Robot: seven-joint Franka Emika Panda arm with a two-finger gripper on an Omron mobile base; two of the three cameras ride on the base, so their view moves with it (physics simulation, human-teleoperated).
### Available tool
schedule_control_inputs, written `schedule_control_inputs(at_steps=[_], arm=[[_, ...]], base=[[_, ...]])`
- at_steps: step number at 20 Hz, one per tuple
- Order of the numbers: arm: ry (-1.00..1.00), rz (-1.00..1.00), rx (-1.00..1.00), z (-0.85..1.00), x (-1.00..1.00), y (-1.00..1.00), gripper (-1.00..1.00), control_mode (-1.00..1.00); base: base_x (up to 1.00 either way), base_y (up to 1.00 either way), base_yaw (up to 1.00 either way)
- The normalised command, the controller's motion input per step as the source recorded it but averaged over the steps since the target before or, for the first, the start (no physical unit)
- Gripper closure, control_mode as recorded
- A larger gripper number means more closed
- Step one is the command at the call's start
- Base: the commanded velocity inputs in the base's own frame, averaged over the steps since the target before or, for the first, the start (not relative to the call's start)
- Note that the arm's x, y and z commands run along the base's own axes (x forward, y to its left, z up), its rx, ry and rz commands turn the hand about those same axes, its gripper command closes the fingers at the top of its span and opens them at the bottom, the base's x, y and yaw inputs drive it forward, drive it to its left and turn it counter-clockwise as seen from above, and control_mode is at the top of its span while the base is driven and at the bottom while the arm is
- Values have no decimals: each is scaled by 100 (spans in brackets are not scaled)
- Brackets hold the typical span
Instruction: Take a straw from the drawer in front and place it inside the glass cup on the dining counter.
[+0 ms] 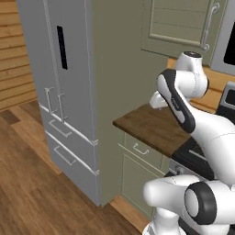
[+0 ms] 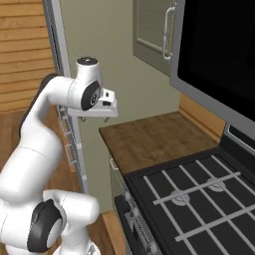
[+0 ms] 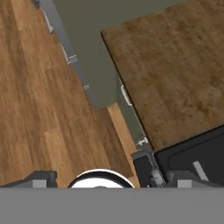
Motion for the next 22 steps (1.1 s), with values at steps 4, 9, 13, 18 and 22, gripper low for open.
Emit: schedule_control_inputs(at_steps=[4,9,13,18,22], arm=[[-11,12,-33,-65,0,71,-100,-100],[-19,4,-48,-83,0,78,-100,-100],[-13,0,-44,-94,7,61,-100,-100],[-9,0,-37,-95,21,36,-100,-100],[-7,0,-33,-96,40,6,-100,-100]], base=[[0,0,0],[0,0,0],[0,0,0],[0,0,0],[0,0,0]])
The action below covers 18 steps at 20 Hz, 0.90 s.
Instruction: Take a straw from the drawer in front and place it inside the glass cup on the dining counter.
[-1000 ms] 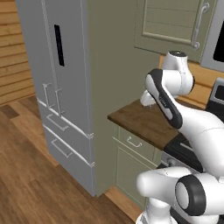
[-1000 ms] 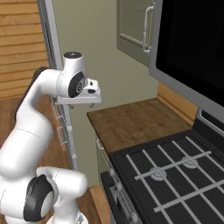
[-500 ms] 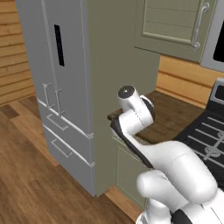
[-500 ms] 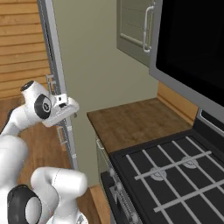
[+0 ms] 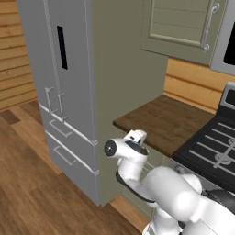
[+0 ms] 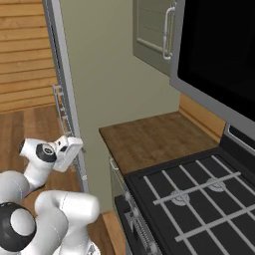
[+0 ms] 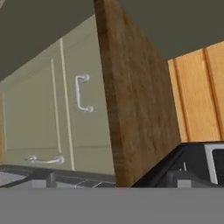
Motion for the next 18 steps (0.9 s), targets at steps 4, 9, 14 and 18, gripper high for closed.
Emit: schedule_control_inputs(at_steps=[4,9,14,18], arm=[[-5,0,-29,-87,48,0,-100,-100],[-4,-2,-27,-61,54,0,-100,-100],[-2,-8,-20,-49,58,0,-100,-100],[0,-13,-6,-46,62,0,-100,-100]], base=[[0,0,0],[0,0,0],[0,0,0],[0,0,0]])
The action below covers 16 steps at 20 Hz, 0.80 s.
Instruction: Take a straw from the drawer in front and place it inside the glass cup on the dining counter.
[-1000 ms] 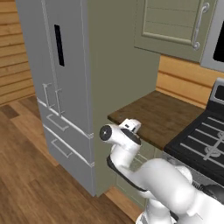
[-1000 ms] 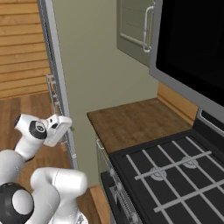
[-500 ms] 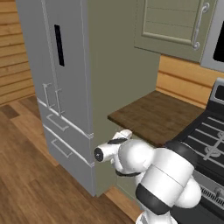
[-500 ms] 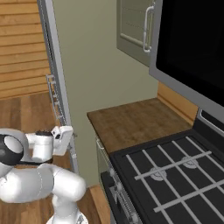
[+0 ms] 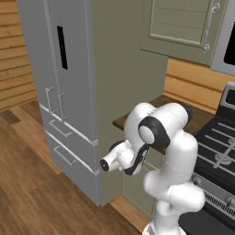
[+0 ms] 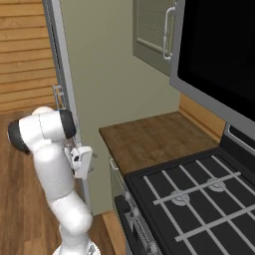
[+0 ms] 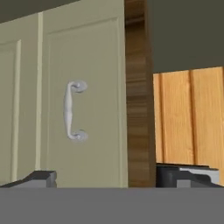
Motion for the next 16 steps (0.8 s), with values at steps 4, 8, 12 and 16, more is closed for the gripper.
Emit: schedule_control_inputs(at_steps=[4,8,12,16], arm=[[0,-14,-3,-37,53,0,-100,-100],[0,-14,-4,-46,46,0,-100,-100],[0,-13,-7,-42,47,-1,-100,-100],[0,-4,-2,-29,45,-19,-100,-100]], base=[[0,0,0],[0,0,0],[0,0,0],[0,0,0]])
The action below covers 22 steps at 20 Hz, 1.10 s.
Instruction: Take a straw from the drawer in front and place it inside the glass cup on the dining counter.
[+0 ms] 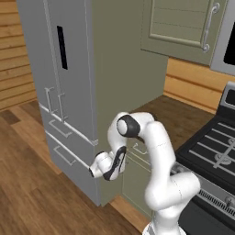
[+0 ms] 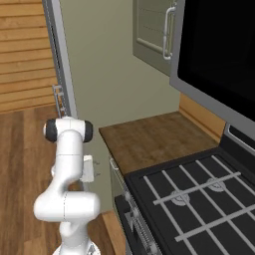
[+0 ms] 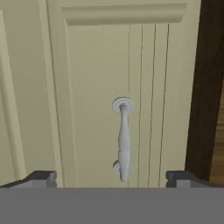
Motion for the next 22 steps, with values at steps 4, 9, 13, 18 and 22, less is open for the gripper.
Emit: schedule_control_inputs(at_steps=[4,9,13,18,22], arm=[[0,3,0,-24,34,-24,-100,-100],[0,5,0,-24,40,-29,-100,-100],[0,7,0,-8,38,-36,-100,-100],[0,2,0,0,11,-23,-100,-100],[-1,0,0,14,0,-6,-100,-100]], base=[[0,0,0],[0,0,0],[0,0,0],[0,0,0],[0,0,0]])
